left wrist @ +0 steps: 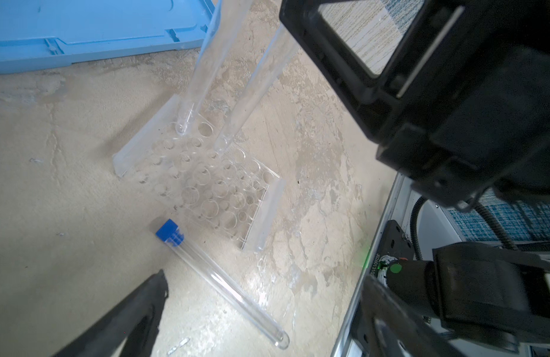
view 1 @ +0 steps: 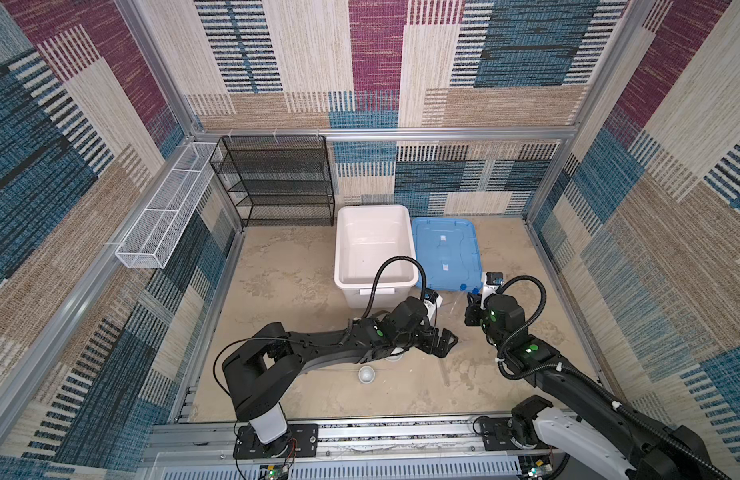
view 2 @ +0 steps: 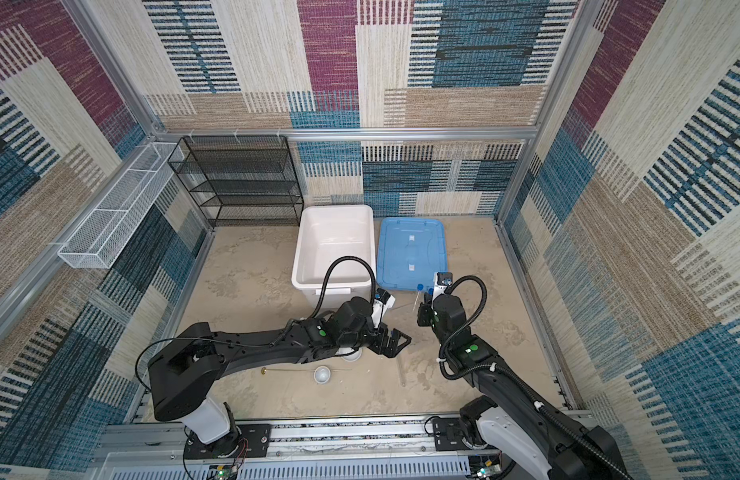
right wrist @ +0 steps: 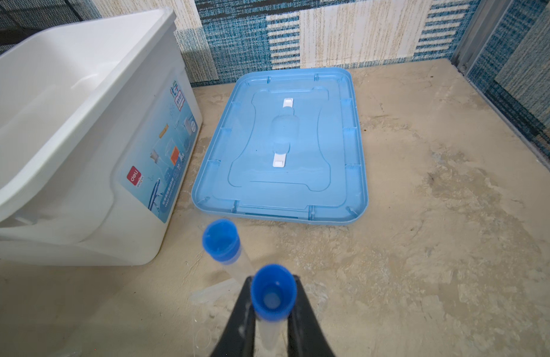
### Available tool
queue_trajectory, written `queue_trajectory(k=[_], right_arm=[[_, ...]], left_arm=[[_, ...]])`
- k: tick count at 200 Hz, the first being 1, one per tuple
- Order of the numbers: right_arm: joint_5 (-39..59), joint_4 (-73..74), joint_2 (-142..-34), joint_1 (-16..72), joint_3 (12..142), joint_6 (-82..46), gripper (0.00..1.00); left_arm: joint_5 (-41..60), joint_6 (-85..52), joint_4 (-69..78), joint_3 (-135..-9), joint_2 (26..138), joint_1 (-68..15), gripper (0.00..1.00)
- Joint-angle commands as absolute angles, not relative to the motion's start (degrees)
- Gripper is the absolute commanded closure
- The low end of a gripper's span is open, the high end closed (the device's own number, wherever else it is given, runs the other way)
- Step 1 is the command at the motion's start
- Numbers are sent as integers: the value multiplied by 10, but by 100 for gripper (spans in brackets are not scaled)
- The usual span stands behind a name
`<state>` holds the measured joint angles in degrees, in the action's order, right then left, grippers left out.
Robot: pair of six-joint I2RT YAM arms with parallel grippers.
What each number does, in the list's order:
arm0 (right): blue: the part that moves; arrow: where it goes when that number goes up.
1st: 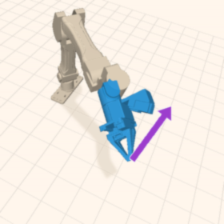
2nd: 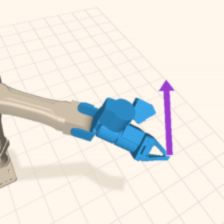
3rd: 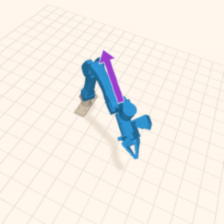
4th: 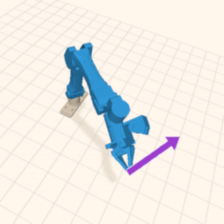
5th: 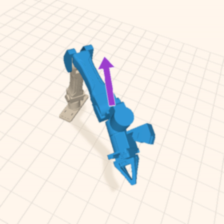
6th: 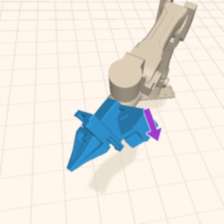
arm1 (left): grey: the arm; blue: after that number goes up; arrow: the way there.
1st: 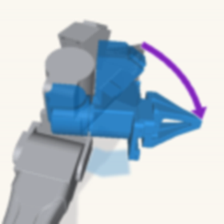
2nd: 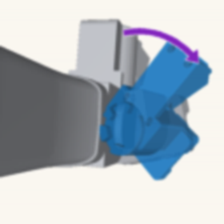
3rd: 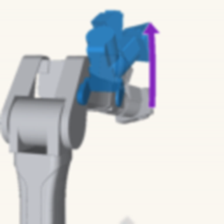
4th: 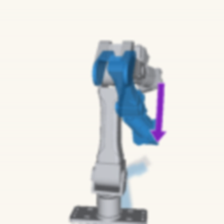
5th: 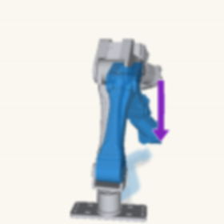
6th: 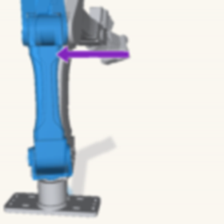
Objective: Organize the chemistry lab equipment
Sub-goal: 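Lower the tube into the clear rack and open right gripper, then lower left gripper onto a third blue-capped test tube and close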
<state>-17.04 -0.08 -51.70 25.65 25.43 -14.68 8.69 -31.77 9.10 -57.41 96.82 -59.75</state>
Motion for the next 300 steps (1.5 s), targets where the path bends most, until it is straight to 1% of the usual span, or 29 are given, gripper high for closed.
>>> queue_trajectory(k=[1,31,51,69,80,135,146,169,215,231,234,240,243,280,300], right_arm=[[-165,19,-525,257,257,-141,86],[-171,16,-528,257,256,-145,85],[-165,18,-523,257,253,-148,81],[-160,18,-522,257,252,-152,75],[-160,18,-522,256,253,-153,74],[-154,18,-523,257,253,-154,71],[-146,18,-523,256,253,-153,66],[-137,19,-512,257,249,-159,51],[-143,4,-471,257,243,-171,36],[-149,-7,-454,257,248,-181,21],[-148,-10,-451,257,250,-182,13],[-148,-15,-445,257,254,-185,3],[-148,-18,-442,257,258,-187,0],[-165,-64,-390,257,300,-220,1],[-190,-89,-365,257,314,-234,1]], left_arm=[[74,-324,90,-571,962,-596,1],[70,-325,87,-570,961,-595,1],[64,-328,81,-570,961,-595,1],[63,-330,78,-570,961,-594,1],[62,-330,77,-570,961,-593,1],[59,-331,69,-572,960,-592,1],[57,-331,67,-573,961,-593,1],[54,-330,59,-576,961,-593,1],[43,-322,26,-591,964,-593,1],[35,-317,-13,-610,972,-592,0],[31,-317,-23,-615,974,-592,0],[26,-315,-41,-625,978,-593,2],[24,-312,-53,-630,982,-594,2],[-5,-292,-171,-694,1029,-606,9],[-4,-291,-199,-714,1052,-613,11]])
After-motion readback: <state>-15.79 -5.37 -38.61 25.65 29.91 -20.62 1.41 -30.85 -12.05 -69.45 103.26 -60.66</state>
